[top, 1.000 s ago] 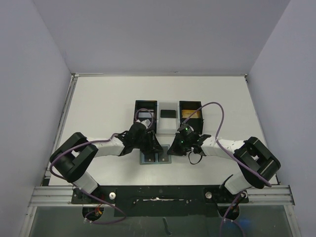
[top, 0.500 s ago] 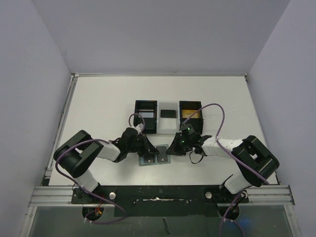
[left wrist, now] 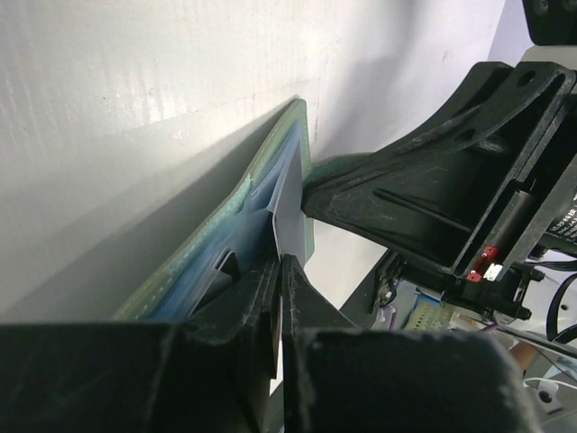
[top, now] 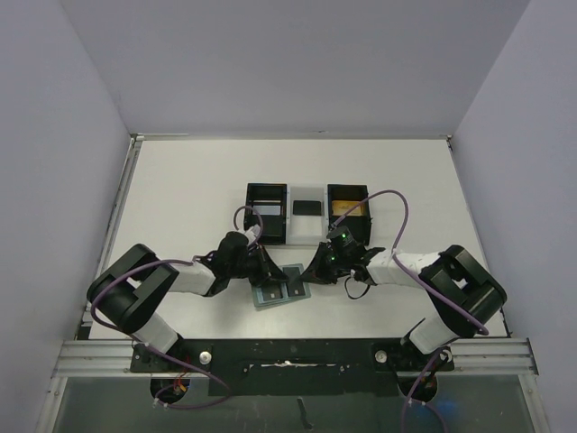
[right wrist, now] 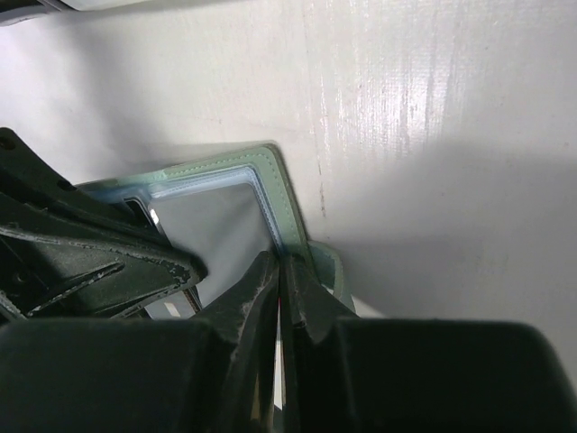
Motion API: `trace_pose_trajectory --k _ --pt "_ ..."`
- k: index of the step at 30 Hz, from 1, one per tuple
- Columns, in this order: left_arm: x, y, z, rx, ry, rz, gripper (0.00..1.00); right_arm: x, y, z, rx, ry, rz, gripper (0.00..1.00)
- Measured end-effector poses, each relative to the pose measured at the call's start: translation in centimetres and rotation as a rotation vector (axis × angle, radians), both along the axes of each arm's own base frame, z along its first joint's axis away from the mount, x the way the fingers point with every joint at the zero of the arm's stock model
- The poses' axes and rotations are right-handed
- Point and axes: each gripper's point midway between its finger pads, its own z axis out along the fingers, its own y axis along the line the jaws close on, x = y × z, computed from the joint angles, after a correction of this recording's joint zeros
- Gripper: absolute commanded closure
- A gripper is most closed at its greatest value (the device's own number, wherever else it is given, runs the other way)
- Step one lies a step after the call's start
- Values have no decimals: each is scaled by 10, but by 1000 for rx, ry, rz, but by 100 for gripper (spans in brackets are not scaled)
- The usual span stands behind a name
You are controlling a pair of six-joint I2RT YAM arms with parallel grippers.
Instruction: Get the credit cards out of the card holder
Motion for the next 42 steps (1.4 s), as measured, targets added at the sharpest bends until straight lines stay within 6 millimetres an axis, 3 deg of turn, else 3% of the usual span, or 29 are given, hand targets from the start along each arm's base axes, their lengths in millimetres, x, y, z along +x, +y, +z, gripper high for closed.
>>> trace_pose_trajectory --k 3,21,29,42 --pt "0 1 2 21 -12 -19 93 0 2 1 5 -3 1 98" --pt "-13 6 4 -20 48 -72 91 0 6 1 20 1 -2 98" --pt "-16 7 5 -40 71 -69 100 0 7 1 20 -1 0 98" --pt "-24 21 1 8 71 -61 100 0 8 1 20 -2 2 97"
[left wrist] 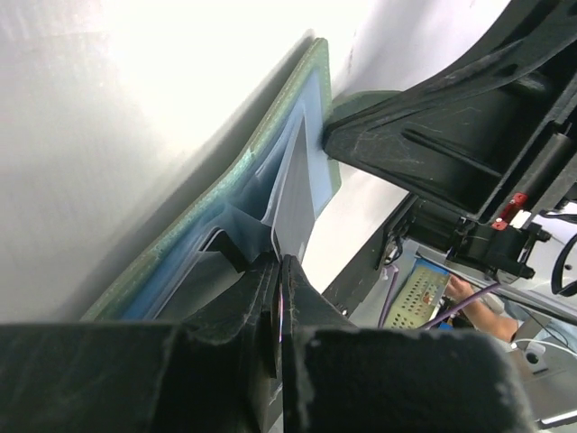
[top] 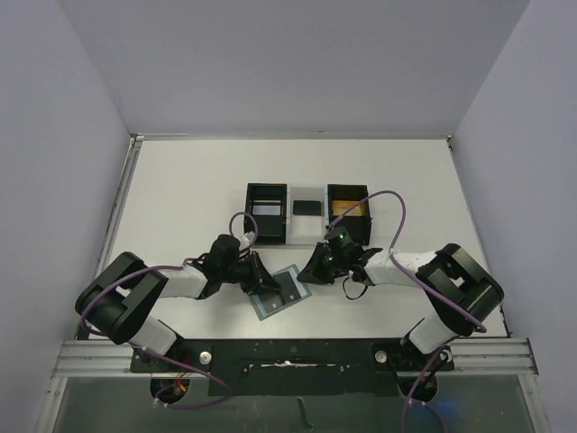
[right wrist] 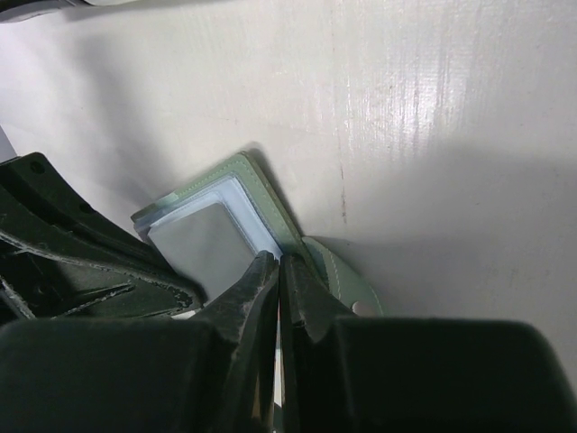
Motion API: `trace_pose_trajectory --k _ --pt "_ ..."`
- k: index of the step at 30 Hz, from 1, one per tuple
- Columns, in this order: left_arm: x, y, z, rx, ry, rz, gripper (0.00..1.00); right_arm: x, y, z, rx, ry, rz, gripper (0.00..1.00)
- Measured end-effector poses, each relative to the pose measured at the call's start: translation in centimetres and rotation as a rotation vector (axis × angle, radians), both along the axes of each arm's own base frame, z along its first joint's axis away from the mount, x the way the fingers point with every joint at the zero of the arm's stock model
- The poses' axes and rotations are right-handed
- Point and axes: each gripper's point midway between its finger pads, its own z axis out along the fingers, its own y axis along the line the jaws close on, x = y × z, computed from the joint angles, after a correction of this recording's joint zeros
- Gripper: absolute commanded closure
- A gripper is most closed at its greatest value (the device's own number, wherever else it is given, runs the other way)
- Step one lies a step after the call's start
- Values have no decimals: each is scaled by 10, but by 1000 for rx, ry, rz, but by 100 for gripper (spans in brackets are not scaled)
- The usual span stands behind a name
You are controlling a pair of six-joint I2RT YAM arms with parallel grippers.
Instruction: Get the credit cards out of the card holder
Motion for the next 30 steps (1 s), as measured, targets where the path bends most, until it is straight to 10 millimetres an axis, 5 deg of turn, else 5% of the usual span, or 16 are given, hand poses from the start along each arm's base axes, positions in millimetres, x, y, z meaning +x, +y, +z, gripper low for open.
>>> trace_pose_trajectory --k 9,19,30 --pt "-2 1 -2 20 -20 -45 100 -6 -2 5 -53 -58 45 88" --pt "23 -30 18 -22 -117 -217 100 4 -11 56 -18 -220 12 70" --pt "26 -30 5 27 -123 -341 89 3 -22 21 -145 -137 36 55"
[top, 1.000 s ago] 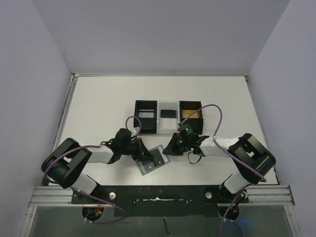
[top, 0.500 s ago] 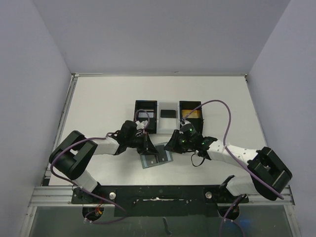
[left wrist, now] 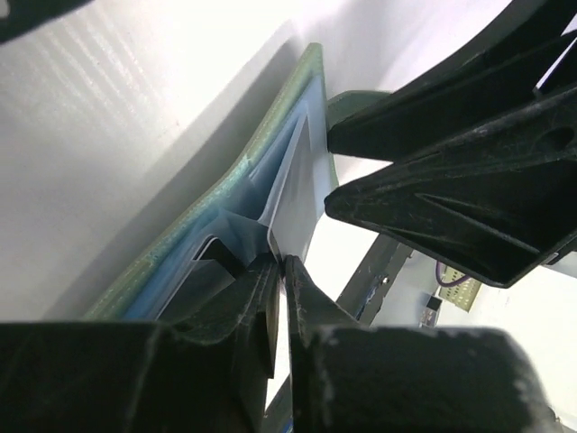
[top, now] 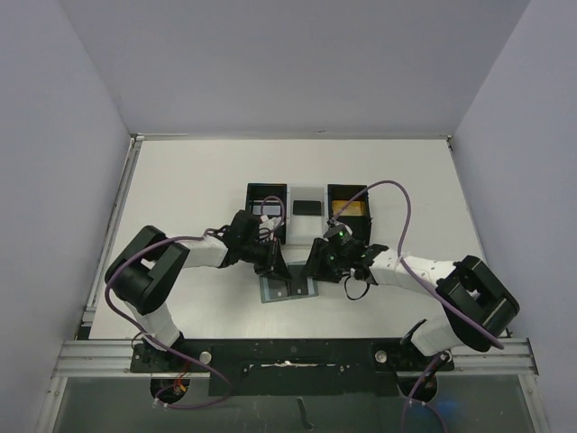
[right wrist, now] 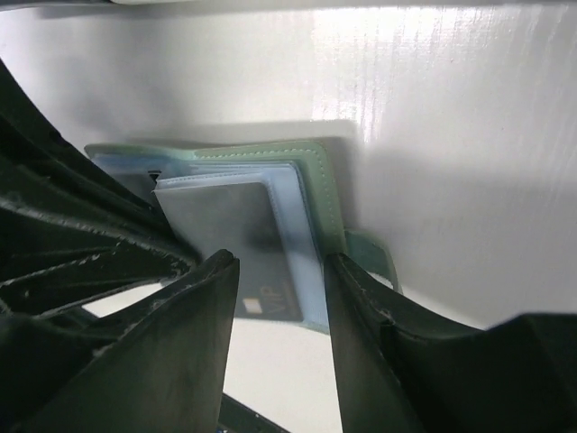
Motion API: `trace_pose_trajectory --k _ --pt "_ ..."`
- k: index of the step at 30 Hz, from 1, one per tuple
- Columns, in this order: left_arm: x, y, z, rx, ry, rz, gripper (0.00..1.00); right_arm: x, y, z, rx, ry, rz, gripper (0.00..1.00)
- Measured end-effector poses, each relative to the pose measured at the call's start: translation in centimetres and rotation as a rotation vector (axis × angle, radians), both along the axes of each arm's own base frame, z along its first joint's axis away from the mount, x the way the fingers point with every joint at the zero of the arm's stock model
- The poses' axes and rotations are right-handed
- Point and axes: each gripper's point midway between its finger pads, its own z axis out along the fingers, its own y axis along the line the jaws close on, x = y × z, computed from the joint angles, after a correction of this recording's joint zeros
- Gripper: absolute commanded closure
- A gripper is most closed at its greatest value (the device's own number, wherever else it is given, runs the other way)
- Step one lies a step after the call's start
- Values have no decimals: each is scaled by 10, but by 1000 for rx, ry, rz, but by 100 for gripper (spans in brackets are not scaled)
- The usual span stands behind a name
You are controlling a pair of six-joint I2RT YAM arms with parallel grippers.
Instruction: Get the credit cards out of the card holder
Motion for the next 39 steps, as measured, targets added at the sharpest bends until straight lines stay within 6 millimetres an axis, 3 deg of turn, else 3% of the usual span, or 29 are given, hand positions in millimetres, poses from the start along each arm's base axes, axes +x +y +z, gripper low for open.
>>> trace_pose_trajectory --k 5,14,23,39 --pt "-3 2 -6 14 22 -6 79 3 -2 -9 -64 21 11 54" --pt "-5 -2 -1 -27 46 6 78 3 0 -10 -67 23 15 54" --pt "-5 -2 -1 -57 77 48 100 3 1 -11 -66 28 12 58" --pt "-8 13 -7 -50 117 103 100 4 3 -16 -58 49 -16 74"
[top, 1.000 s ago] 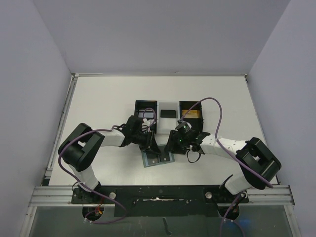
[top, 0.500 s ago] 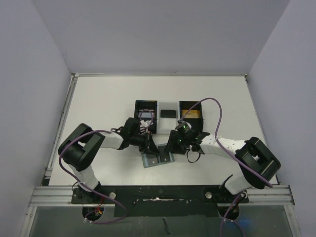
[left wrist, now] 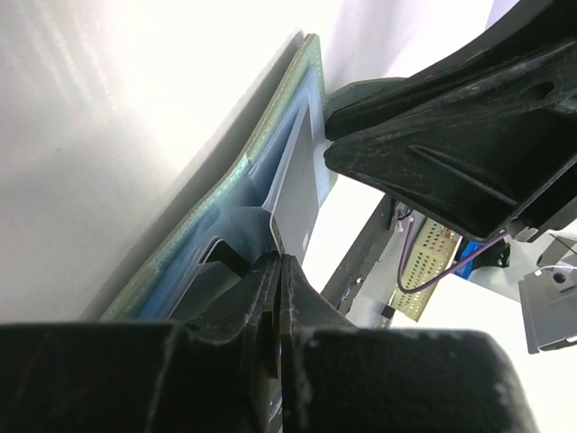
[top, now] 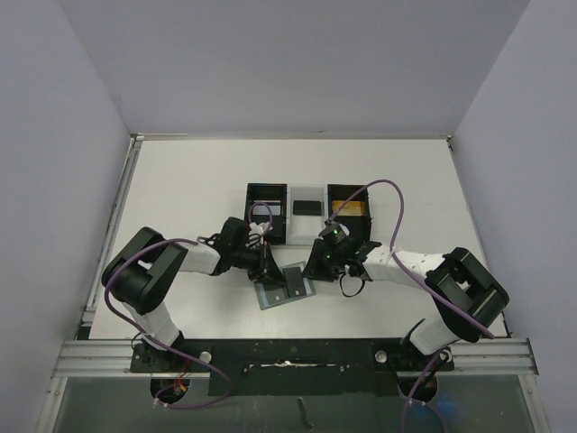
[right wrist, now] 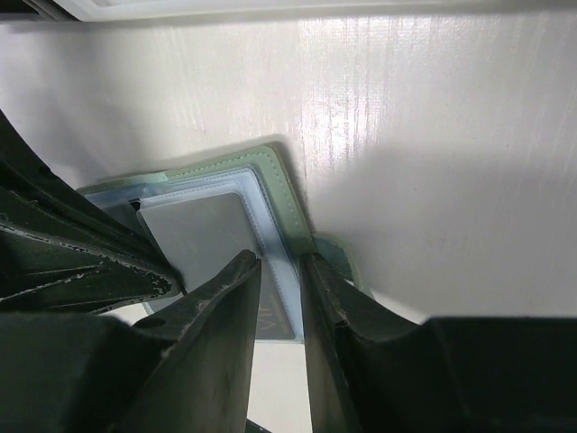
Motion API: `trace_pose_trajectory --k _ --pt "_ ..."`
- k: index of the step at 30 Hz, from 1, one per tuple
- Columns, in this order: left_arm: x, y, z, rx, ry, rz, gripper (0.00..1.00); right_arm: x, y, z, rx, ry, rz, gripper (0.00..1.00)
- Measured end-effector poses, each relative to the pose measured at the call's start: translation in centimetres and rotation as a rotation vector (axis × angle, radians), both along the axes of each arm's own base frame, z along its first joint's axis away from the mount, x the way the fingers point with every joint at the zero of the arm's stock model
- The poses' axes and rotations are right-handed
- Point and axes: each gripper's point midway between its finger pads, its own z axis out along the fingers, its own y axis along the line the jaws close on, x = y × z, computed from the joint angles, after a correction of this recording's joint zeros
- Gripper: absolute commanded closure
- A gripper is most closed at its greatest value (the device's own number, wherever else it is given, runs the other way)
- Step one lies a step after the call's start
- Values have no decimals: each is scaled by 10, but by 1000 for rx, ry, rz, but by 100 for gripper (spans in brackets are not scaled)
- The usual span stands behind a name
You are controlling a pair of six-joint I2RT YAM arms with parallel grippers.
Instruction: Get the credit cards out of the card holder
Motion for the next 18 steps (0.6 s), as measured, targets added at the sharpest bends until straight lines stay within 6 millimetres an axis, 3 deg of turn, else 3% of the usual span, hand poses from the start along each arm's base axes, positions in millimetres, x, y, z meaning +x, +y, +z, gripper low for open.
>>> trace_pose_trajectory --k 5,12,18 --pt "-5 7 -6 29 9 -15 100 0 1 0 5 1 0 74" --pt "-7 9 -5 32 2 -23 100 -2 6 4 -15 -29 62 62" --pt "-6 8 1 23 -12 -22 100 5 28 27 -32 -104 152 54"
